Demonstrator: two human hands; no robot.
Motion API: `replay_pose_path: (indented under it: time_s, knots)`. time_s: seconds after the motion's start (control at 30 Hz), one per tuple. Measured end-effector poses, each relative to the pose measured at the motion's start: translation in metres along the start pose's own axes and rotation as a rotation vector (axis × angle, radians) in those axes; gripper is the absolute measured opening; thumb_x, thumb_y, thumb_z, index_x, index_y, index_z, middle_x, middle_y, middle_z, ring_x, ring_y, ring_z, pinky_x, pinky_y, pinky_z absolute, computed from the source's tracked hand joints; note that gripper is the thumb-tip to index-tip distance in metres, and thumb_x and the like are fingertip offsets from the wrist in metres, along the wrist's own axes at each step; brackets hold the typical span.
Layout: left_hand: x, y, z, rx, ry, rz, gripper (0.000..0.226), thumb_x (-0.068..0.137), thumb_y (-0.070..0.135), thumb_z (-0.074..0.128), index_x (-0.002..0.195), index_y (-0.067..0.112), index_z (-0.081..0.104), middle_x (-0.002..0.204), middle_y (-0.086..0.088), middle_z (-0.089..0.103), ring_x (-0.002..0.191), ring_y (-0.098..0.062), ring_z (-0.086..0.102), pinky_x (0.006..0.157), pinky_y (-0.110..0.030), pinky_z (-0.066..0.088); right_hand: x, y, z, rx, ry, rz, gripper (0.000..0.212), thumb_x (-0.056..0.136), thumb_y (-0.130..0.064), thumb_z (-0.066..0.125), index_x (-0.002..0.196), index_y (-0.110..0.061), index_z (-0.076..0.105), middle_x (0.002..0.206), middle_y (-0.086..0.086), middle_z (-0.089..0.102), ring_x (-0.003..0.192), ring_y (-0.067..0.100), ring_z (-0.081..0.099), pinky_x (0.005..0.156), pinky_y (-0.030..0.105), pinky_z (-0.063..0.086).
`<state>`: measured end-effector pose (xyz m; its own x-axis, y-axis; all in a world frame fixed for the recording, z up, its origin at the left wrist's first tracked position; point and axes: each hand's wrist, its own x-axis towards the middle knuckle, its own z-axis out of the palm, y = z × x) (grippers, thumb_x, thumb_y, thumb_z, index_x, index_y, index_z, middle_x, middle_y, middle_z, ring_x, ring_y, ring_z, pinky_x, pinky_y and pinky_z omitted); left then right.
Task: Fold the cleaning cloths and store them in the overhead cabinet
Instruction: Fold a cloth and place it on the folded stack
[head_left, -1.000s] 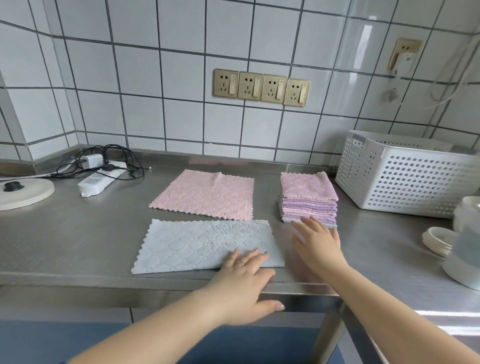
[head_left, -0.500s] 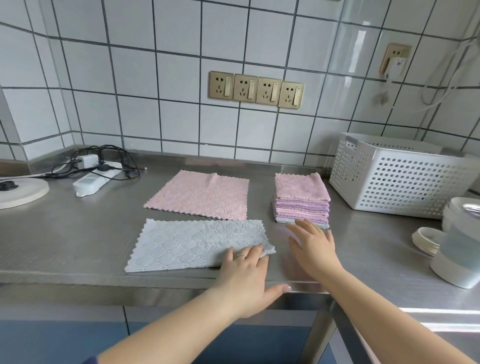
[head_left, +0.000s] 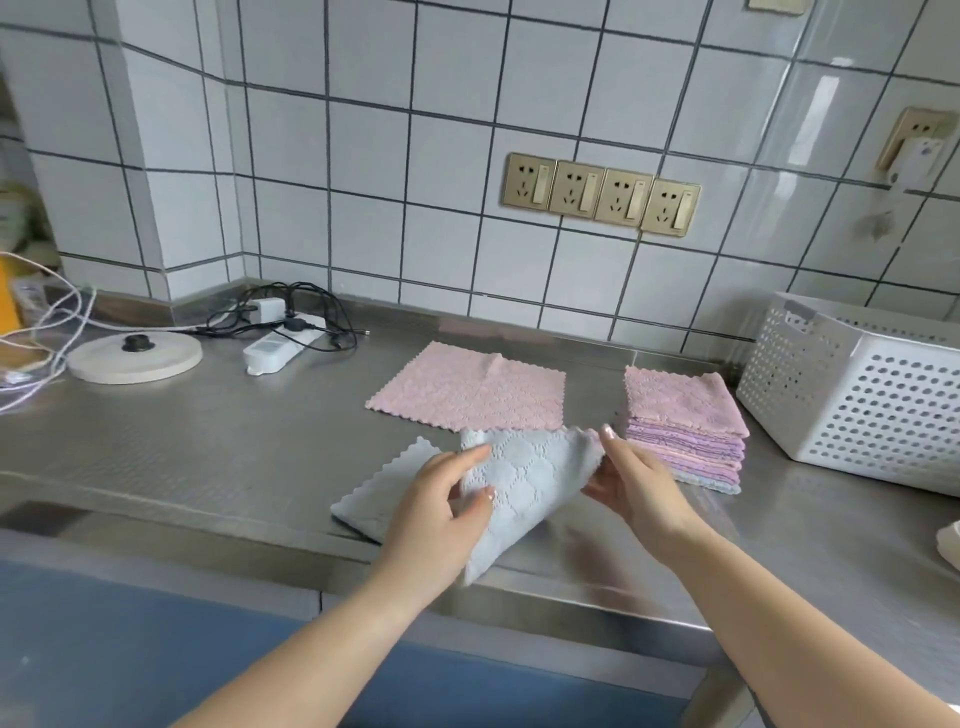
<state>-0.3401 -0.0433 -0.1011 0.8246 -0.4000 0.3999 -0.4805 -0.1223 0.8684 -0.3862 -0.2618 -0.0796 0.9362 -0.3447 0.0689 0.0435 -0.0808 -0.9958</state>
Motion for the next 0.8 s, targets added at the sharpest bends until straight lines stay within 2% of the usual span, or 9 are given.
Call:
replay_pose_path:
  time_s: [0.1,0.2,0.27,0.33,0.4,0.47,0.63,0.73,0.8]
  knots:
    - [-0.005,-0.013,-0.022,0.040,0.005,-0.057,0.039,0.090,0.016,0.057,0.125,0.032,0.054,0.116,0.020,0.052,0.098,0.004,0.053,0.082,-0.002,0.035,0.013,0.001,0.022,-0.157,-0.002,-0.005,0.029,0.089,-0.036,0.059,0.071,-0.015,0.054,0.062,-0.010,0.048,0.068,0.008,0.048,0.095,0.036,0.047]
    - [-0.014,-0.026,-0.043,0.249,0.004,-0.018,0.043,0.090,0.024,0.057,0.133,0.029,0.049,0.113,0.032,0.042,0.101,0.007,0.048,0.086,-0.005,0.032,0.029,0.005,0.044,-0.326,-0.001,-0.026,0.025,0.084,-0.036,0.066,0.077,-0.011,0.063,0.070,-0.007,0.057,0.070,0.010,0.050,0.078,0.030,0.045]
    - [-0.020,-0.031,-0.056,0.368,-0.018,-0.015,0.043,0.090,0.032,0.056,0.133,0.031,0.049,0.113,0.032,0.040,0.088,0.007,0.050,0.083,-0.011,0.036,0.038,0.005,0.059,-0.455,-0.011,-0.025,0.023,0.085,-0.033,0.066,0.083,-0.010,0.066,0.077,-0.004,0.062,0.071,0.012,0.052,0.069,0.026,0.039]
    - [-0.026,-0.037,-0.066,0.475,0.011,0.025,0.042,0.087,0.041,0.050,0.128,0.030,0.055,0.109,0.026,0.048,0.071,0.003,0.051,0.085,-0.020,0.044,0.046,0.005,0.073,-0.656,-0.014,-0.038,0.022,0.086,-0.036,0.064,0.085,-0.014,0.066,0.081,-0.003,0.065,0.074,0.013,0.053,0.067,0.026,0.039]
    - [-0.029,-0.050,-0.076,0.618,0.033,0.089,0.044,0.083,0.045,0.045,0.120,0.029,0.062,0.098,0.020,0.057,0.070,-0.004,0.057,0.095,-0.037,0.048,0.054,0.004,0.086,-0.881,-0.018,-0.069,0.022,0.087,-0.042,0.060,0.083,-0.021,0.063,0.081,-0.004,0.064,0.075,0.015,0.053,0.066,0.026,0.040]
    - [-0.030,-0.057,-0.083,0.726,0.015,0.090,0.042,0.081,0.046,0.044,0.115,0.031,0.064,0.091,0.018,0.058,0.068,-0.005,0.061,0.100,-0.050,0.042,0.060,0.004,0.095,-1.004,-0.045,-0.081,0.022,0.088,-0.045,0.057,0.081,-0.024,0.059,0.077,-0.007,0.061,0.075,0.016,0.052,0.065,0.027,0.040]
    - [-0.027,-0.060,-0.096,0.812,-0.015,0.112,0.038,0.080,0.045,0.044,0.109,0.034,0.067,0.083,0.019,0.058,0.064,-0.003,0.061,0.102,-0.056,0.036,0.068,0.004,0.108,-1.149,-0.109,-0.084,0.026,0.090,-0.048,0.053,0.075,-0.027,0.054,0.071,-0.010,0.057,0.074,0.017,0.053,0.061,0.027,0.039]
    - [-0.025,-0.065,-0.098,0.821,-0.045,0.102,0.036,0.078,0.045,0.045,0.104,0.036,0.069,0.081,0.018,0.058,0.076,-0.005,0.061,0.101,-0.058,0.038,0.070,0.008,0.110,-1.154,-0.096,-0.076,0.026,0.089,-0.048,0.054,0.079,-0.024,0.058,0.077,-0.006,0.062,0.077,0.018,0.056,0.066,0.029,0.042]
    - [-0.024,-0.068,-0.097,0.823,-0.032,0.101,0.035,0.076,0.046,0.047,0.102,0.036,0.068,0.088,0.014,0.057,0.088,-0.008,0.054,0.101,-0.060,0.036,0.070,0.010,0.111,-1.151,-0.090,-0.065,0.023,0.089,-0.047,0.055,0.080,-0.026,0.057,0.079,-0.006,0.062,0.078,0.018,0.056,0.066,0.029,0.042]
